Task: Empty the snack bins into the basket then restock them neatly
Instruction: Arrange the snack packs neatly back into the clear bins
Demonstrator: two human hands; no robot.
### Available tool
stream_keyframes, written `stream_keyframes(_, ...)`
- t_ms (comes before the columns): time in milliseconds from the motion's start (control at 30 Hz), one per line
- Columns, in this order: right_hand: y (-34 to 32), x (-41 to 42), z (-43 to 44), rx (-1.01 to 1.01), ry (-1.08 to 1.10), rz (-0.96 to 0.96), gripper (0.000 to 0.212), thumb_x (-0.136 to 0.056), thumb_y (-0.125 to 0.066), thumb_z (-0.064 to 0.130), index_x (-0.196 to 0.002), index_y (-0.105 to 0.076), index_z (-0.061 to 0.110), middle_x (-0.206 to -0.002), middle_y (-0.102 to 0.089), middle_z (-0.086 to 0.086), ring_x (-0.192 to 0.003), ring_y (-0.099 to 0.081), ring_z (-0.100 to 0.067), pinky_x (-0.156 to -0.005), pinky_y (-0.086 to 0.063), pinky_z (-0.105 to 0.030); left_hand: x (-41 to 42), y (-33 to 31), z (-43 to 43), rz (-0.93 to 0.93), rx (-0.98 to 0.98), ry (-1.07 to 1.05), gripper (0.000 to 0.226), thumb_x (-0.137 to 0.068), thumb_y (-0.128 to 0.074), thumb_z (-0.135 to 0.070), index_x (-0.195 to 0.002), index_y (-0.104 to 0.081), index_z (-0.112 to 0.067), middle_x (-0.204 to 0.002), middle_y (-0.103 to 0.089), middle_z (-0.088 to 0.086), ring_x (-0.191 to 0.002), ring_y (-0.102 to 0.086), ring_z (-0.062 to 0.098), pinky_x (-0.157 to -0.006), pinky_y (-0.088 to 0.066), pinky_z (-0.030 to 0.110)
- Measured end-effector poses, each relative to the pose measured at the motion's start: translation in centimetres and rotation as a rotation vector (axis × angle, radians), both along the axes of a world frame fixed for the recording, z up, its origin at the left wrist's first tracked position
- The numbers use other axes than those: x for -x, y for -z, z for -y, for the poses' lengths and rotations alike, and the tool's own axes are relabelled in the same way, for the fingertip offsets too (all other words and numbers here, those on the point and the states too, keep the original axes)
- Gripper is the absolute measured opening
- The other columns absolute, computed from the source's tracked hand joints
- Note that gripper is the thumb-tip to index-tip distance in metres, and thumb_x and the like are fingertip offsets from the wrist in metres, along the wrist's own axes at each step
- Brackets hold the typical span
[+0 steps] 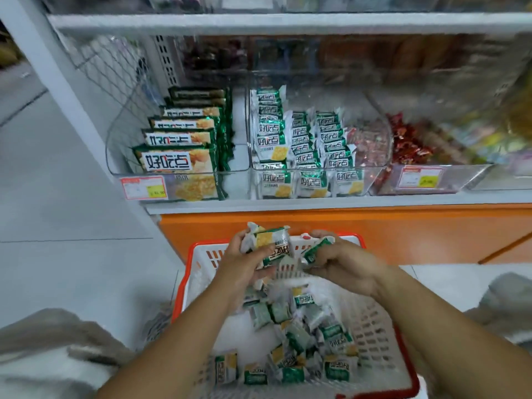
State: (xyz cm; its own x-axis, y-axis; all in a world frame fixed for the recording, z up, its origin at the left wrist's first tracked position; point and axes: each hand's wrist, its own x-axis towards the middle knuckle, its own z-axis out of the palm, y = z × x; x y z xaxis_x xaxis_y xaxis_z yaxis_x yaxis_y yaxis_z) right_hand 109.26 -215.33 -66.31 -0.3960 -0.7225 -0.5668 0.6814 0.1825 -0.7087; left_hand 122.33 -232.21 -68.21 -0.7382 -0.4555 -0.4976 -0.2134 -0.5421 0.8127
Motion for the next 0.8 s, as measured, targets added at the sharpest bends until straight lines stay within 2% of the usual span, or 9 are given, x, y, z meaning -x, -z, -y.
stream_keyframes(67,-2.1,0.3,0.0,-0.005,-0.090,-0.154,0.044,-0.075,-0.065,-0.016,-0.113,-0.052,0.002,-0.101,-0.058,-0.028,-0.101,-0.058,-0.044,-0.092,-0.054,-0.045,0.4,-2.7,0.6,-0.041,0.065,0.011,0.059,-0.083,-0.074,-0.005,-0.131,-0.048,-0.027,-0.126,-0.056,-0.002,-0.092,-0.072,0.024,-0.078,-0.061,0.044)
stream_keyframes(133,-4.3,0.5,0.0,-0.099,-0.106,-0.369,0.037,-0.075,-0.073,-0.001,-0.108,-0.057,-0.002,-0.100,-0.072,-0.019,-0.098,-0.068,-0.033,-0.093,-0.054,-0.046,0.8,-5.5,1.4,-0.087,0.138,0.038,0.059,-0.082,-0.075,-0.006,-0.128,-0.050,-0.033,-0.129,-0.044,-0.003,-0.094,-0.072,0.024,-0.077,-0.061,0.044)
stream_keyframes(267,-8.1,2.5,1.3,-0.203,-0.061,-0.725,0.082,-0.049,-0.092,0.046,-0.111,-0.060,0.002,-0.109,-0.068,-0.023,-0.098,-0.068,-0.036,-0.093,-0.052,-0.053,2.0,-10.8,3.3,-0.167,0.319,0.046,0.059,-0.077,-0.081,-0.014,-0.119,-0.053,-0.044,-0.144,-0.037,0.001,-0.100,-0.068,0.023,-0.084,-0.060,0.044)
stream_keyframes(400,-11.7,4.6,3.1,-0.085,0.034,-0.842,0.046,-0.069,-0.085,0.019,-0.107,-0.064,0.033,-0.104,-0.071,-0.007,-0.095,-0.069,-0.029,-0.089,-0.052,-0.048,3.1,-14.6,5.8,-0.275,0.399,-0.027,0.055,-0.076,-0.081,-0.016,-0.116,-0.057,-0.044,-0.147,-0.038,-0.004,-0.104,-0.066,0.020,-0.082,-0.060,0.039)
stream_keyframes(533,-13.0,7.1,5.4,-0.053,0.110,-0.891,0.017,-0.079,-0.069,0.012,-0.095,-0.063,0.012,-0.087,-0.069,-0.013,-0.084,-0.069,-0.030,-0.088,-0.053,-0.055,3.3,-15.2,9.0,-0.335,0.395,-0.173,0.059,-0.077,-0.081,-0.019,-0.126,-0.054,-0.039,-0.134,-0.052,0.004,-0.091,-0.071,0.024,-0.085,-0.059,0.040)
stream_keyframes(600,-12.7,7.9,6.8,-0.111,0.117,-0.978,0.016,-0.079,-0.071,0.017,-0.093,-0.064,0.013,-0.086,-0.071,-0.010,-0.088,-0.069,-0.029,-0.081,-0.054,-0.044,3.5,-14.8,10.2,-0.328,0.379,-0.230,0.067,-0.077,-0.082,-0.019,-0.135,-0.050,-0.033,-0.124,-0.057,0.016,-0.073,-0.063,0.014,-0.083,-0.059,0.040)
stream_keyframes(633,-12.6,8.2,7.5,-0.137,0.087,-1.024,0.019,-0.079,-0.074,0.020,-0.096,-0.065,0.015,-0.083,-0.069,-0.011,-0.085,-0.068,-0.028,-0.079,-0.052,-0.040,3.7,-14.6,10.7,-0.332,0.377,-0.241,0.071,-0.073,-0.085,-0.022,-0.134,-0.051,-0.032,-0.134,-0.052,0.021,-0.073,-0.058,0.014,-0.082,-0.060,0.041)
stream_keyframes(733,-11.7,8.8,9.4,-0.175,-0.074,-1.038,0.029,-0.079,-0.078,0.020,-0.103,-0.063,0.024,-0.064,-0.045,-0.004,-0.063,-0.047,-0.022,-0.063,-0.040,-0.033,4.3,-14.1,11.9,-0.345,0.399,-0.226,0.077,-0.051,-0.089,-0.037,-0.122,-0.058,-0.039,-0.144,-0.049,0.009,-0.092,-0.061,0.019,-0.080,-0.060,0.040)
stream_keyframes(800,-11.0,9.1,10.4,-0.209,-0.123,-1.075,0.032,-0.077,-0.080,0.020,-0.101,-0.060,0.027,-0.064,-0.040,0.003,-0.060,-0.040,-0.018,-0.058,-0.036,-0.030,4.5,-13.5,12.6,-0.342,0.390,-0.214,0.077,-0.048,-0.089,-0.039,-0.118,-0.059,-0.042,-0.143,-0.050,0.005,-0.105,-0.063,0.022,-0.079,-0.060,0.039)
